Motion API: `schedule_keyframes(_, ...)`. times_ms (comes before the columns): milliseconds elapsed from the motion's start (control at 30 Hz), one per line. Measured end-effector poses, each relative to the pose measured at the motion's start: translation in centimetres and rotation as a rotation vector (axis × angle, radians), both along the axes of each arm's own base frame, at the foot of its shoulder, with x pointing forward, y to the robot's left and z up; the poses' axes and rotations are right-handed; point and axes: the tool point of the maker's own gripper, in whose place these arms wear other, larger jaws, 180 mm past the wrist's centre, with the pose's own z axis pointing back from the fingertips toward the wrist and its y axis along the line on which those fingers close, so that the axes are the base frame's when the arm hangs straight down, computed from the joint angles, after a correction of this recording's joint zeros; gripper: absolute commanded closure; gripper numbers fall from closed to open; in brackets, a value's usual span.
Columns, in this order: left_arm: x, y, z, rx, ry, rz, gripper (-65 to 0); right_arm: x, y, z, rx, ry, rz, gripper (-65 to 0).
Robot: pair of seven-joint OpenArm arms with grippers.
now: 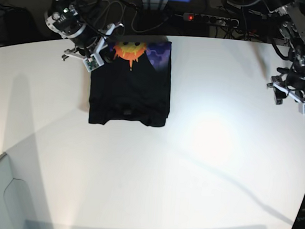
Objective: Fold the T-shirt properly
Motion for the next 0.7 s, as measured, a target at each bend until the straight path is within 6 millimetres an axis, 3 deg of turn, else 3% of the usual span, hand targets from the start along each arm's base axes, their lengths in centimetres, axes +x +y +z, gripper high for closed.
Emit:
schedule_keyframes(67,-0.2,0.0,-0.1,-0.002,0.006,0.002,-39.4,0.4,-0.2,1.1,-0.025,-0.03,0.005,-0.1)
schedule_keyframes(133,-0.5,-0.1,-0.4,-0.006,0.014,0.0,-39.4,1.7,0.6,4.2,-0.024,-0.139,0.026,-0.1)
schedule_keyframes(233,-1.2,-0.3,-0.9,-0.01,0.03,-0.005,-39.4,2.5,5.2,7.5,0.083,-0.24,0.117,-0.1)
schedule_keyframes(300,-1.5,-0.3,-1.1,-0.009,0.042,-0.005,-39.4,2.3,8.1,7.8,0.125,-0.24,0.196,-0.1)
schedule_keyframes(433,-2.3,0.1,-1.2,-0.005,0.052,0.004,-39.4,0.1,12.4,5.7,0.203,-0.153,0.307,-0.1)
schedule_keyframes(600,-3.6,1.5,-0.9,0.014,0.062,0.05,-39.4,-0.7,12.9,0.6,0.182,-0.011,0.333,-0.1)
schedule_keyframes(700,-3.6,1.6,-0.8,0.009,0.053,0.055,-39.4,-0.8,13.2,-0.7,0.199,0.022,0.334,-0.1)
